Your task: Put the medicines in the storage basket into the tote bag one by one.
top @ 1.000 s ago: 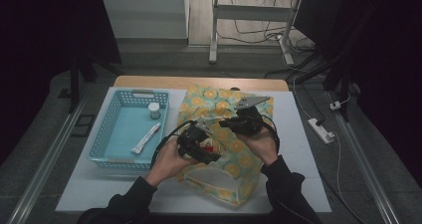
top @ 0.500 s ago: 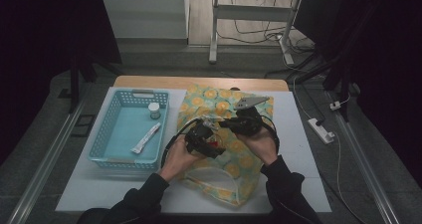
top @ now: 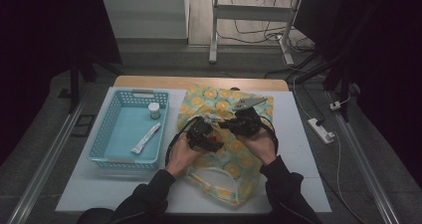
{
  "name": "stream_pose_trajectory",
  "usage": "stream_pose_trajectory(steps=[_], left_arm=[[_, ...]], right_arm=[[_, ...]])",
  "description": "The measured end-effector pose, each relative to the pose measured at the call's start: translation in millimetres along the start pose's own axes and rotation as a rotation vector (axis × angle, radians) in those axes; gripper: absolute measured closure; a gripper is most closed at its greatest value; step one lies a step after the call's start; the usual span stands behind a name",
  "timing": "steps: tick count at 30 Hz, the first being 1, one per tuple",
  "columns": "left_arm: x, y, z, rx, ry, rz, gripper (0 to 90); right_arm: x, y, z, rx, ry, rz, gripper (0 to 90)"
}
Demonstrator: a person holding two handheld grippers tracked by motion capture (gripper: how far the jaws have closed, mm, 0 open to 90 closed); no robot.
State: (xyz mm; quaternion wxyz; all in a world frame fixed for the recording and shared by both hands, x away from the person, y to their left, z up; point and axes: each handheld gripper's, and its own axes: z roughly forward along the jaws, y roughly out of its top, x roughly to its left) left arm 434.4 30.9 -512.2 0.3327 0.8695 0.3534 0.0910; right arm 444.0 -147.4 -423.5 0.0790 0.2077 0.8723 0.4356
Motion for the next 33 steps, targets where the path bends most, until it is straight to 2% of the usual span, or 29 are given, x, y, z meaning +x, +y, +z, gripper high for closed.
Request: stream_pose_trajectory(steps=[7, 9, 12, 15, 26, 33], left_arm=[[3.4, -3.3, 7.5, 0.004, 0.015, 0.001, 19.6], [4.2, -3.8, 9.4, 0.005, 0.007, -0.005, 19.3], [3.4, -3.8, 11.2, 0.005, 0.033, -0.015, 17.1], [3.6, -3.9, 8.6, -0.015, 0.007, -0.023, 12.6], [-4.7, 0.2, -8.3, -0.016, -0.017, -0.015, 6.6], [-11.3, 1.3, -20.5, -0.036, -0.072, -0.031, 0.9]], right_arm=[[-0.9, -1.1, 1.6, 0.006, -0.004, -0.001, 89.9], [-1.1, -1.4, 1.8, 0.008, -0.005, 0.001, 89.9], [-2.0, -2.0, 1.7, 0.011, -0.007, 0.001, 89.8], [-3.0, -2.6, 1.3, 0.009, -0.007, 0.005, 89.8], [-3.2, -2.3, -1.0, 0.000, -0.007, 0.005, 89.8], [-2.8, -2.4, -0.8, 0.000, -0.006, 0.003, 89.8]])
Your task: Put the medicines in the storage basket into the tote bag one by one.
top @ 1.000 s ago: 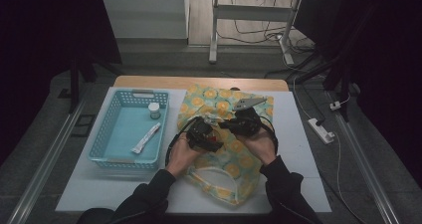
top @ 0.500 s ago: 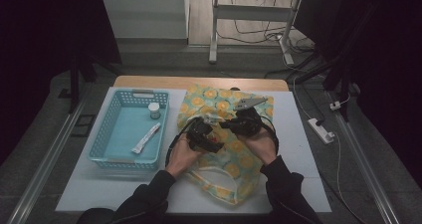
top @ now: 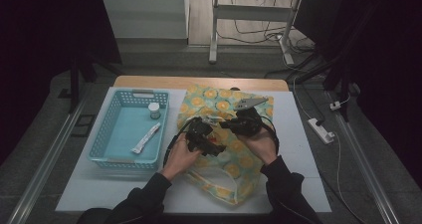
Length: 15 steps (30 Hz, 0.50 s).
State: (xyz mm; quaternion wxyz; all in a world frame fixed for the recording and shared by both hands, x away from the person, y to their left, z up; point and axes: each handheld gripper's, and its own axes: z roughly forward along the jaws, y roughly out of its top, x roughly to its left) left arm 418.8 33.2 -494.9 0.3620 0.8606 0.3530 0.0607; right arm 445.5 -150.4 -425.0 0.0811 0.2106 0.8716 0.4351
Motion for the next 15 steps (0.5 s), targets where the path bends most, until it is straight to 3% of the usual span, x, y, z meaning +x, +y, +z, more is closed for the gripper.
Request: stream_pose_trajectory(steps=[15], left_arm=[[0.1, -6.5, -31.0, -0.066, -0.134, -0.024, 0.0]], right_arm=[[0.6, 0.3, -0.6, -0.001, 0.000, -0.002, 89.8]])
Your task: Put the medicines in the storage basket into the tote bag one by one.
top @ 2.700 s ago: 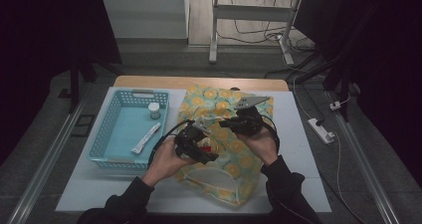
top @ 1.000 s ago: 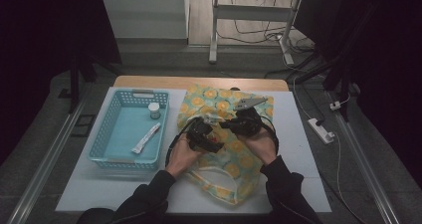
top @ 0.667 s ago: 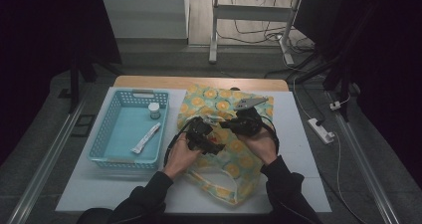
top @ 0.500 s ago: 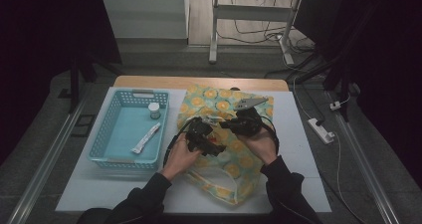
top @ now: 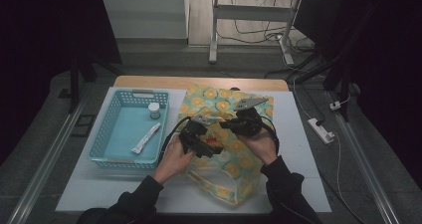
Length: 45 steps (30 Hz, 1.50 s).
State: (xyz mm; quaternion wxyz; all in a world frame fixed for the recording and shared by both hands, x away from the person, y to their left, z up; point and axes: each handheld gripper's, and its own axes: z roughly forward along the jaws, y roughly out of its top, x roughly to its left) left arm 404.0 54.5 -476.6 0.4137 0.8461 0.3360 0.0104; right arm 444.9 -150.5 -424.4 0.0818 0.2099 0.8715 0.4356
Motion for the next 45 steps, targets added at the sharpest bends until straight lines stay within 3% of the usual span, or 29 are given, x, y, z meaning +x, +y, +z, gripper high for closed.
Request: stream_pose_trajectory(steps=[11, 21, 34, 40, 45], left_arm=[[2.2, -6.4, -21.5, 0.022, -0.029, 0.029, 0.1], [6.4, -15.0, -42.5, 0.001, 0.018, 0.049, 0.0], [26.6, -31.2, -78.5, -0.027, 0.103, -0.031, 0.0], [34.8, -37.0, -93.8, -0.027, 0.154, -0.033, 0.0], [42.9, -42.4, -104.9, -0.041, 0.186, -0.065, 0.0]], right_arm=[[0.6, 0.1, -0.4, 0.001, -0.001, -0.001, 89.8], [0.9, 0.0, -0.6, 0.000, -0.002, -0.003, 89.8], [2.5, -0.1, -0.8, 0.001, -0.001, -0.006, 89.8], [2.1, -0.1, -1.3, -0.002, -0.001, -0.006, 89.8], [1.9, -0.4, -1.7, -0.002, -0.003, -0.003, 89.8]])
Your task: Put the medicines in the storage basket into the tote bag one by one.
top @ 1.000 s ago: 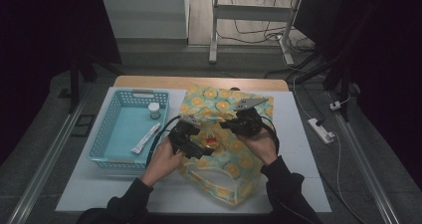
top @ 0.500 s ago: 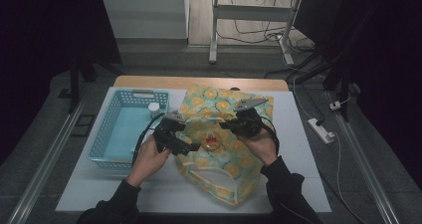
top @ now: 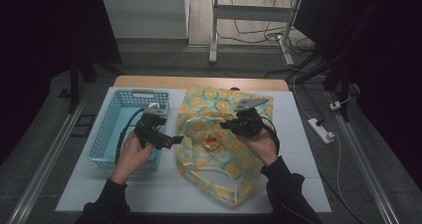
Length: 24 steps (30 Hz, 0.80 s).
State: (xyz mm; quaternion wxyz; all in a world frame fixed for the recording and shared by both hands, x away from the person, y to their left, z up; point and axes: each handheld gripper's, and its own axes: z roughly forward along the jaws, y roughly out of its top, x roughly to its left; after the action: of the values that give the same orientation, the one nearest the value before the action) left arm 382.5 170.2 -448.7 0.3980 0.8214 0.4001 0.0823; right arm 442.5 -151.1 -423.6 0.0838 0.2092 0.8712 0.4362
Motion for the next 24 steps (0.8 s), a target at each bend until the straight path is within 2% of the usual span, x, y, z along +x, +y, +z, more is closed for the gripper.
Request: stream_pose_trajectory(steps=[9, 15, 24], left_arm=[[19.4, -8.2, -10.5, 0.005, 0.048, -0.036, 0.0], [32.5, -15.0, -14.7, 0.014, 0.102, -0.060, 0.0], [52.6, -27.5, -11.1, 0.091, 0.159, -0.084, 0.0]], right_arm=[[-0.3, -0.2, 0.1, 0.001, 0.000, -0.001, 89.8], [-0.6, -0.4, 0.1, 0.002, -0.001, -0.001, 89.8], [-0.3, -0.7, 1.6, 0.004, 0.000, -0.003, 89.8]])
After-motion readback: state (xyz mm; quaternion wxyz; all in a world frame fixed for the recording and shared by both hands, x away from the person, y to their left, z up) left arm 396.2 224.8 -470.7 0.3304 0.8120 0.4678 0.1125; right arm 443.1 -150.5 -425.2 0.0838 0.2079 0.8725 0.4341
